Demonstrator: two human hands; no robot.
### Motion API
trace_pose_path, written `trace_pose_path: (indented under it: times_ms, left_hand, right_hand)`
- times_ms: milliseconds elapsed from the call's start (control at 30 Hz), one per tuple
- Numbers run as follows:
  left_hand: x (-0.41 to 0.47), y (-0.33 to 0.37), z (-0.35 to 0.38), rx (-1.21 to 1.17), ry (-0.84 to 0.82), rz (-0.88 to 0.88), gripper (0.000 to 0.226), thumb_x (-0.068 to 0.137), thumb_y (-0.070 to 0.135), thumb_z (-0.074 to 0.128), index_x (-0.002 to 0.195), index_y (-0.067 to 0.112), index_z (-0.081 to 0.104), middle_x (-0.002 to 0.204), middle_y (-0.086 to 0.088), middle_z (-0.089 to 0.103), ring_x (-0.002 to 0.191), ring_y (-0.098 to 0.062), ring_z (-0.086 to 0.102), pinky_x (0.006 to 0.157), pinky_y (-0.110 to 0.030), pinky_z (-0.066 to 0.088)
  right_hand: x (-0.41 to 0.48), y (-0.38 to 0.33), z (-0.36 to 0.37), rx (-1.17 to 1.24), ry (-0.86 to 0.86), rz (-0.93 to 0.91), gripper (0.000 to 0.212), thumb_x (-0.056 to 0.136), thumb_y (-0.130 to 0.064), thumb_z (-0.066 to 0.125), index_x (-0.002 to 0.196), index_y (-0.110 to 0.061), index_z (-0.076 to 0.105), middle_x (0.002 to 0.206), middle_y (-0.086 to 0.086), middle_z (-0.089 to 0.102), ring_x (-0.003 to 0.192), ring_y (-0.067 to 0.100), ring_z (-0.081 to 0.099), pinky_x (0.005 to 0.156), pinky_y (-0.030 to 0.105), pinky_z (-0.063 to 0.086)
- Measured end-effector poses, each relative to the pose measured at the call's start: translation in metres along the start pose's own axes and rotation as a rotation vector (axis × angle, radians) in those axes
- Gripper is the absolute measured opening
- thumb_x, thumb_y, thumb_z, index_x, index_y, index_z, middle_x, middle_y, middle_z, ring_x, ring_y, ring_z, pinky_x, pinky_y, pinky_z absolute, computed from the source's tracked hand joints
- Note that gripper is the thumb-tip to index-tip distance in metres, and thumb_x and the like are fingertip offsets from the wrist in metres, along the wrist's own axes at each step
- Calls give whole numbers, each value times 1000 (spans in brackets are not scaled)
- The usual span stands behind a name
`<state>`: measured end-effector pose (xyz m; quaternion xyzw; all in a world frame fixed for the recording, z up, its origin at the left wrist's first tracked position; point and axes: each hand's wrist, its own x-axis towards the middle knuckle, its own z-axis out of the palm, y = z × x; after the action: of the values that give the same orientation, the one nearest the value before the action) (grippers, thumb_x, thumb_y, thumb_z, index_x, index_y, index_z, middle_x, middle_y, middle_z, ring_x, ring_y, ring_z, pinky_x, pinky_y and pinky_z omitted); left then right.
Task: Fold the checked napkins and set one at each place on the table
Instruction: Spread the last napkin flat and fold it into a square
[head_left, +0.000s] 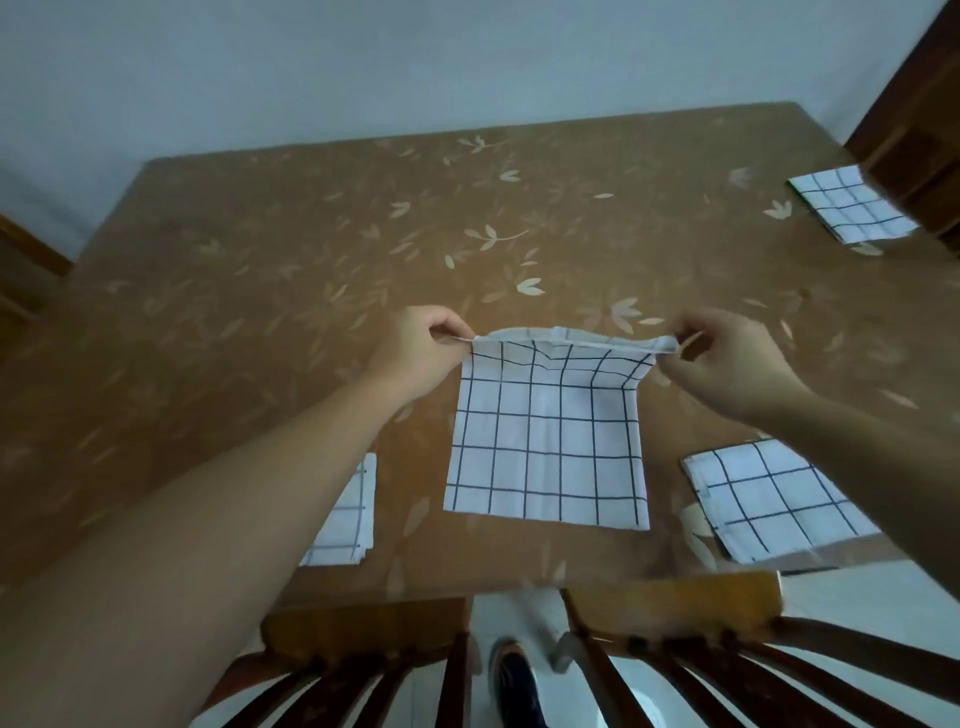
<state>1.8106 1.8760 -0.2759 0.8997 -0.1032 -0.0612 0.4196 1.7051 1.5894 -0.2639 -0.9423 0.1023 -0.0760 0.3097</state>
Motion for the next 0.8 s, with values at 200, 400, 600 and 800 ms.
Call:
trace_pose_path:
  times_ms: [200,400,600,800]
  left_hand:
    - [-45,-14,-1,279,-59,157,13,81,8,70,84,20,74,90,5,65,82,-11,57,71,-19,44]
    - [-82,-32,10,446,-126,209,16,79,10,68,88,21,74,95,4,66,99,-20,57,92,-32,44]
    - [-107,-45,25,580,-158,261,13,84,16,66,92,23,73,96,6,64,92,-17,55,84,-36,48]
    - [-117,-54,33,640,-197,311,11,89,19,64,96,21,72,98,4,65,95,-17,55,76,-28,40]
  right_hand:
    - [-47,12,6,-257,-39,-143,9,79,-17,66,83,-22,59,82,-6,58,77,24,57,62,35,48]
    - [-84,15,21,-489,-163,-197,8,85,-19,60,92,-24,60,96,-5,60,78,24,59,60,32,48]
    - [-111,21,43,-534,-270,-155,16,93,-28,52,108,-29,58,104,-6,62,87,23,61,68,33,50]
    - [-121,23,56,-580,-330,-117,10,94,-25,46,92,-27,55,94,-2,63,79,24,59,65,34,51]
